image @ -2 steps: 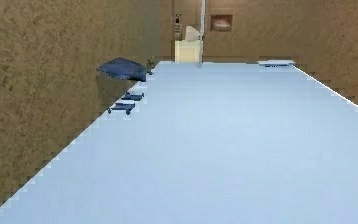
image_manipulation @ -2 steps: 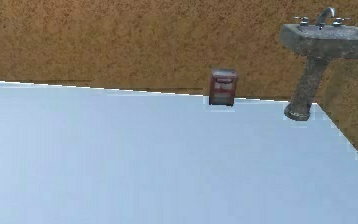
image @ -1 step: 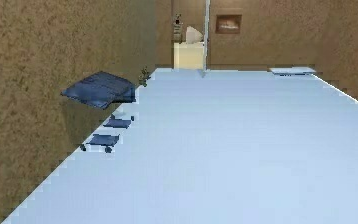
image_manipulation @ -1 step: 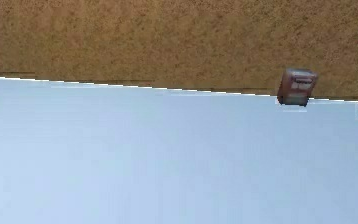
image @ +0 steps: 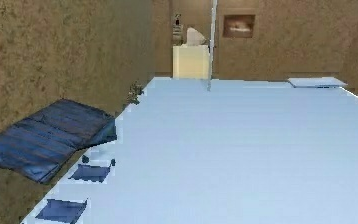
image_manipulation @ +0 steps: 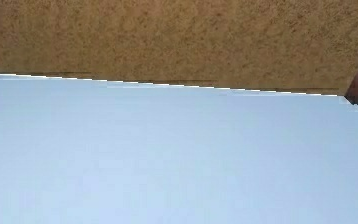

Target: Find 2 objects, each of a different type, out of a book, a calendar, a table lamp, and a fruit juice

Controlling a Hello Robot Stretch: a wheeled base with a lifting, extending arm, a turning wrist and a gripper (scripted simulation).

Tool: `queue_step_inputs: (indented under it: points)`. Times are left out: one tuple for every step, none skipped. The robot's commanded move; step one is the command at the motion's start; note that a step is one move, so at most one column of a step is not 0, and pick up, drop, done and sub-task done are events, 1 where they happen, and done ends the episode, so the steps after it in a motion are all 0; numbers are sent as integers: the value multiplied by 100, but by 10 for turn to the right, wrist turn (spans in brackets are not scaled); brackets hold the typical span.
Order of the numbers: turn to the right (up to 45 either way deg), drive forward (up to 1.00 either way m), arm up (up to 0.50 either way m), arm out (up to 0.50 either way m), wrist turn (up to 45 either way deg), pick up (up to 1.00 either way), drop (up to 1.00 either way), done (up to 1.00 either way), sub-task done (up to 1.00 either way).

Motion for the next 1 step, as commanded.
queue_step_inputs:
  points:
    - [30, 0, 0, 0, 0, 0, 0, 0, 0]
